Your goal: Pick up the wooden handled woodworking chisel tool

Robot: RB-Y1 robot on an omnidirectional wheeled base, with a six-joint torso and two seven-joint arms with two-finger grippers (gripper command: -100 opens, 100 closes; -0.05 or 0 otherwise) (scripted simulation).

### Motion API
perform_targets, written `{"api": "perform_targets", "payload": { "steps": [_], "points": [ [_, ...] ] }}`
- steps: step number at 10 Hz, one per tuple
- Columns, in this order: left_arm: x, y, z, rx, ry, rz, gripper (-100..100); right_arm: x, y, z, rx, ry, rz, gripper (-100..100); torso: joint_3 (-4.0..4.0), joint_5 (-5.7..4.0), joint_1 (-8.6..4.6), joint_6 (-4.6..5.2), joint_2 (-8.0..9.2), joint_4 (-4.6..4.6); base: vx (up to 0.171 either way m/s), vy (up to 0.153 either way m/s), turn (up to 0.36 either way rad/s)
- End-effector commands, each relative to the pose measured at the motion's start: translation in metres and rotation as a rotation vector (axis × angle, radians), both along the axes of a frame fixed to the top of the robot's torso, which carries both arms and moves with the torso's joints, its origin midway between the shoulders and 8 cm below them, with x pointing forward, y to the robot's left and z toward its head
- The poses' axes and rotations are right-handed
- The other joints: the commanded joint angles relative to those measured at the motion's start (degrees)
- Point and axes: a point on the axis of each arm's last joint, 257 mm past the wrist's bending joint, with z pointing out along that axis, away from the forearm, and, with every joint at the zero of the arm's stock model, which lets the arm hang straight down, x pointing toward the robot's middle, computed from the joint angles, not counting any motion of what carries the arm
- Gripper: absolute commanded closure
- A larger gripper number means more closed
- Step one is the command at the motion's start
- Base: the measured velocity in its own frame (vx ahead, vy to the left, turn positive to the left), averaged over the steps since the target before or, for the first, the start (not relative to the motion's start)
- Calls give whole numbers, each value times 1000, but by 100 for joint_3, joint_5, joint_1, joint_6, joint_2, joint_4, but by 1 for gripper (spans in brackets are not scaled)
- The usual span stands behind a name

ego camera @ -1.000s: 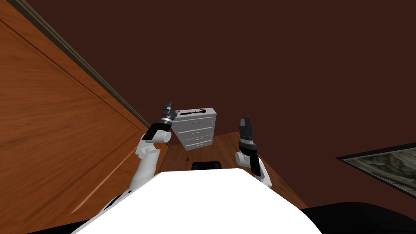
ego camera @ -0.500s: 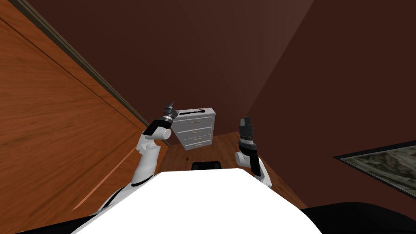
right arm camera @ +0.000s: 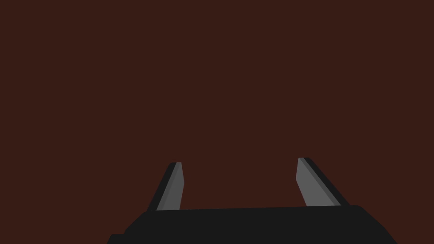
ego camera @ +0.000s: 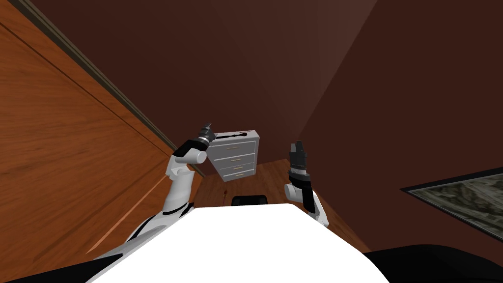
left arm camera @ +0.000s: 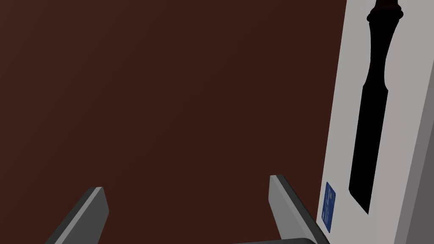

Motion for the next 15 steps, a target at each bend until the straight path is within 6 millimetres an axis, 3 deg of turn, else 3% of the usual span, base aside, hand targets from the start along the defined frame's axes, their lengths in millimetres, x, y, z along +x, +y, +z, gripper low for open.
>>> {"api": "perform_targets", "payload": {
  "steps": [1, 2, 4, 5, 7, 8, 10, 11, 15],
  "points": [
    [2, 1, -9, 0, 41, 3, -100, 0, 0, 0, 0, 0, 0, 0, 0, 0, 0, 0, 0, 0, -2, -16, 3],
    [10, 2, 0, 2, 48, -1, -100, 0, 0, 0, 0, 0, 0, 0, 0, 1, 4, 0, 0, 0, 0, -32, -21],
    [12, 4, -13, 1, 98, 3, -100, 0, 0, 0, 0, 0, 0, 0, -2, 0, -2, 0, -3, -1, 3, -25, -4],
    [19, 5, -5, 4, 109, 0, -100, 0, 0, 0, 0, 0, 0, 0, -1, 1, 3, 0, -2, -1, 2, -28, -31],
    [20, 6, -17, 4, 157, 4, -100, 0, 0, 0, 0, 0, 0, 0, -2, 0, 0, 0, -3, -1, 2, -21, -7],
    [27, 8, -10, 8, 169, 1, -100, 0, 0, 0, 0, 0, 0, 0, -1, 1, 5, -1, -2, -1, 19, -29, -44],
    [27, 9, -22, 8, 218, 5, -100, 0, 0, 0, 0, 0, 0, 0, -4, 0, 0, -1, -7, -2, 10, -22, -7],
    [34, 12, -16, 14, 234, 3, -100, 0, 0, 0, 0, 0, 0, 0, -2, 1, 5, -1, -4, -1, 15, -27, -48],
    [38, 16, -29, 20, 324, 7, -100, 0, 0, 0, 0, 0, 0, 0, -5, 0, 2, 1, -9, -2, 18, -20, -31]
  ]
}}
